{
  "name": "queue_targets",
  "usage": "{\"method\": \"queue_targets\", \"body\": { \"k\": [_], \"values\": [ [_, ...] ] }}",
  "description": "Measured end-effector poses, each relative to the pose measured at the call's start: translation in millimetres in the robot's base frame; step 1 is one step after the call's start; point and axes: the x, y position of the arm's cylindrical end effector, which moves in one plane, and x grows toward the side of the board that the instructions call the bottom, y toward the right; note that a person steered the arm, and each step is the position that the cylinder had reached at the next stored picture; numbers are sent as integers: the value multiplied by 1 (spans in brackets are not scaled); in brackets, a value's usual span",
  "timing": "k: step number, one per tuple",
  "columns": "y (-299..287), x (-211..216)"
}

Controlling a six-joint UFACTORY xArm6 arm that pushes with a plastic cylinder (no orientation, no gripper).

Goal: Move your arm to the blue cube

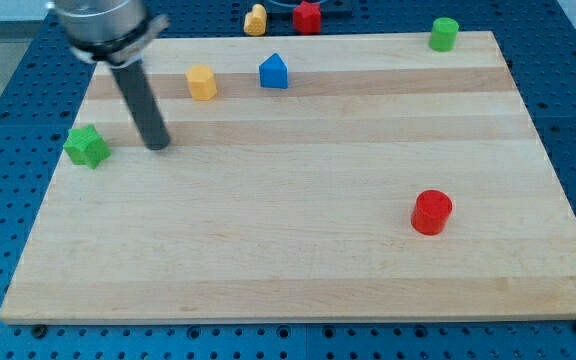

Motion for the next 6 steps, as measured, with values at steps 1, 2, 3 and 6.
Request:
{"method": "queue_targets", "body": {
  "k": [1, 2, 3, 6],
  "values": [
    [13, 0],
    [15, 0],
    [15, -6],
    [48, -49]
  ]
}}
